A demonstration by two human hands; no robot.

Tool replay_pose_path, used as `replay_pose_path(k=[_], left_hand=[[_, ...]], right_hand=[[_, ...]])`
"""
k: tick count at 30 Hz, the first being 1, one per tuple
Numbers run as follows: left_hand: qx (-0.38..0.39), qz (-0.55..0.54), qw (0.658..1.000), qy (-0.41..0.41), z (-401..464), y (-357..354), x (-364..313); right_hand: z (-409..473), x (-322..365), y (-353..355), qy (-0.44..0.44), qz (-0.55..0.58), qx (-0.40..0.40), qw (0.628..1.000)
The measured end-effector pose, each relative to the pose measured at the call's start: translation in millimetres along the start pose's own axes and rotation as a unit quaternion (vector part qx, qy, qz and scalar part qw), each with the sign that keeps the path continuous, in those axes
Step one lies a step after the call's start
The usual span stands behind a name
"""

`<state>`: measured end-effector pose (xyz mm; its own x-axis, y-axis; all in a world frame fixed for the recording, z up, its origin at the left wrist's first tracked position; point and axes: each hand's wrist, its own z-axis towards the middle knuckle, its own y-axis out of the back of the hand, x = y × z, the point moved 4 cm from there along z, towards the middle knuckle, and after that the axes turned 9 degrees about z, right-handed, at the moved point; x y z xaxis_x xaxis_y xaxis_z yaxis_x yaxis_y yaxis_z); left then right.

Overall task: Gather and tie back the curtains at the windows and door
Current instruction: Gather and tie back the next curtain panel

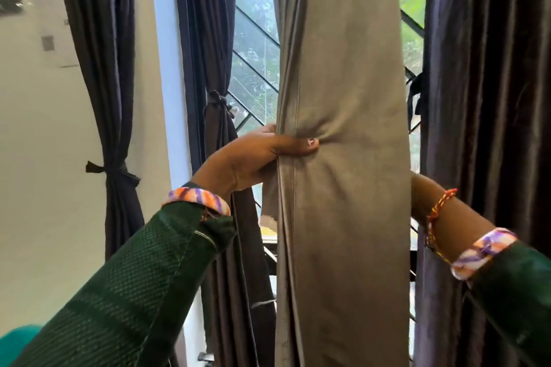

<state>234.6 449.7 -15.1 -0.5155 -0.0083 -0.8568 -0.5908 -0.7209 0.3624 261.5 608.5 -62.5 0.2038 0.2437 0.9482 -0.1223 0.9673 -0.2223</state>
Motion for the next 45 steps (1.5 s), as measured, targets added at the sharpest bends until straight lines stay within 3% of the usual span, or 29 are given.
replay_pose_path(k=[1, 4, 7, 9, 11, 14, 17, 18, 21, 23, 26, 29, 31, 34, 37, 39, 40, 43, 45], left_hand=[[-0.007, 0.006, 1.0, 0.006, 0, 3, 1], [-0.04, 0.032, 0.998, 0.031, -3, 14, 6], [-0.112, 0.163, 0.978, 0.066, -2, 24, 14], [-0.174, 0.277, 0.942, 0.077, 6, 27, 22], [-0.251, 0.387, 0.883, 0.091, 14, 28, 29], [-0.29, 0.463, 0.829, 0.12, 19, 18, 34], [-0.271, 0.442, 0.845, 0.131, 22, 11, 38], [-0.267, 0.43, 0.853, 0.131, 22, 9, 38], [-0.282, 0.428, 0.853, 0.102, 26, -4, 29], [-0.3, 0.356, 0.884, 0.041, 28, -20, 17], [-0.222, 0.174, 0.958, -0.044, 32, -50, 5], [-0.116, 0.111, 0.986, -0.035, 38, -70, 10], [-0.117, 0.158, 0.98, -0.033, 45, -68, 18], [-0.184, 0.157, 0.969, -0.042, 48, -51, 35], [-0.344, 0.067, 0.936, -0.029, 43, -22, 60], [-0.433, 0.058, 0.899, 0.036, 37, -2, 82], [-0.442, 0.067, 0.891, 0.082, 37, 6, 94], [-0.356, 0.162, 0.902, 0.184, 44, 18, 125], [-0.284, 0.238, 0.91, 0.187, 50, 15, 128]], right_hand=[[0, 3, 8, 0.012, -0.032, -0.06, 0.998], [1, 6, 11, -0.02, -0.077, -0.038, 0.996], [8, 12, 11, -0.004, -0.177, -0.051, 0.983], [12, 19, 11, 0.02, -0.256, -0.06, 0.965], [14, 27, 11, 0.022, -0.334, -0.085, 0.939], [16, 39, 16, 0.0, -0.418, -0.121, 0.9], [14, 56, 30, 0.014, -0.496, -0.201, 0.845], [12, 62, 34, 0.028, -0.54, -0.239, 0.806], [-8, 75, 31, 0.072, -0.674, -0.353, 0.645], [-16, 75, 25, 0.092, -0.705, -0.382, 0.591], [-18, 68, 25, 0.127, -0.725, -0.39, 0.554], [-19, 66, 31, 0.189, -0.663, -0.377, 0.618], [-17, 68, 34, 0.226, -0.597, -0.361, 0.68], [-12, 66, 43, 0.243, -0.503, -0.334, 0.76], [-6, 59, 53, 0.226, -0.435, -0.307, 0.816], [-1, 53, 59, 0.204, -0.407, -0.303, 0.837], [2, 50, 62, 0.192, -0.392, -0.301, 0.848], [8, 44, 66, 0.177, -0.352, -0.293, 0.871], [11, 41, 64, 0.175, -0.336, -0.283, 0.881]])
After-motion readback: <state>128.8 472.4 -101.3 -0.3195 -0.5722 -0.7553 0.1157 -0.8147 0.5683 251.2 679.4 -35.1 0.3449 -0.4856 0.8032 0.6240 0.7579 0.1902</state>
